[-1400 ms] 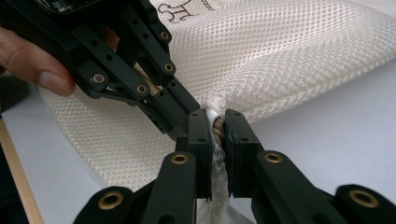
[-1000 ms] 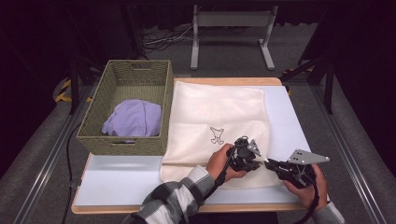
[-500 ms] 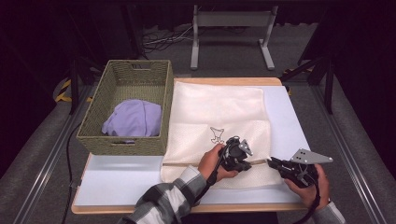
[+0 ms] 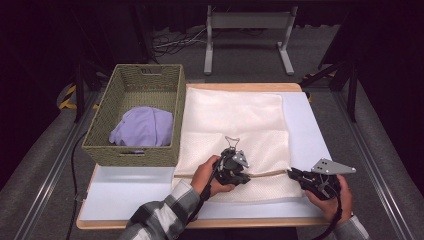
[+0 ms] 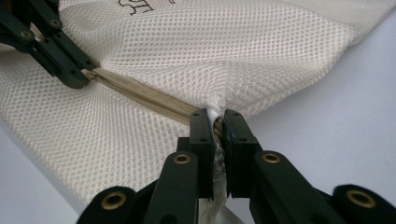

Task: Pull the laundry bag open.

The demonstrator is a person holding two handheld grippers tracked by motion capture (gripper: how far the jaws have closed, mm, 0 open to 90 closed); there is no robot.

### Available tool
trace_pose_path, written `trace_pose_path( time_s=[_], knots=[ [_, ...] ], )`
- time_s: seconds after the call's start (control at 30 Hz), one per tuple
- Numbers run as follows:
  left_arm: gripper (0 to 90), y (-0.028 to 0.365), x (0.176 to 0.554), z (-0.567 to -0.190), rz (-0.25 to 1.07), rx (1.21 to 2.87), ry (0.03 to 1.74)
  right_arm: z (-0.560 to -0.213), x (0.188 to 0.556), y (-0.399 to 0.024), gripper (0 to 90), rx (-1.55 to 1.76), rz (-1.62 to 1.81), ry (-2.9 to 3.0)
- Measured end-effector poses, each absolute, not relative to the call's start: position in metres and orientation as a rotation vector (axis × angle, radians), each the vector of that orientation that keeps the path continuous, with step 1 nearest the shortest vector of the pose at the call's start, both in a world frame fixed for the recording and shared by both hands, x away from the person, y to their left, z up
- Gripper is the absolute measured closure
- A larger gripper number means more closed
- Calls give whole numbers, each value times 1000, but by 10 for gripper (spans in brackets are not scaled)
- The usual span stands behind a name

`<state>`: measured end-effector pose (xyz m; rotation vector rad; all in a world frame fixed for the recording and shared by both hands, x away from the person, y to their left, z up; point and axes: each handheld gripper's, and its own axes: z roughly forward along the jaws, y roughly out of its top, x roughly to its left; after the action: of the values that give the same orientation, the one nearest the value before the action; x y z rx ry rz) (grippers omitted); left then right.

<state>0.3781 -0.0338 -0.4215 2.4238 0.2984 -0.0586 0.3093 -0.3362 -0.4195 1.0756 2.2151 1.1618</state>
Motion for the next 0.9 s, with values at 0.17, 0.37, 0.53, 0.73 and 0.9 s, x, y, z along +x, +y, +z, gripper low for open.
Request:
trace_pose_path(
  time_s=[0.17,0.37,0.53,0.73,0.9],
  knots=[
    [874,-8,372,-416,-42,2413,322,-421,311,-339,835,1105,1150,2197],
    [874,27,369,-413,-6,2425,353,-424,314,-337,835,1115,1129,2202],
    [873,48,368,-412,11,2418,379,-425,314,-337,834,1116,1126,2200],
    [873,66,366,-414,24,2420,421,-425,314,-337,834,1113,1120,2196],
    [873,80,366,-416,32,2414,440,-424,314,-337,834,1115,1120,2195]
  ],
)
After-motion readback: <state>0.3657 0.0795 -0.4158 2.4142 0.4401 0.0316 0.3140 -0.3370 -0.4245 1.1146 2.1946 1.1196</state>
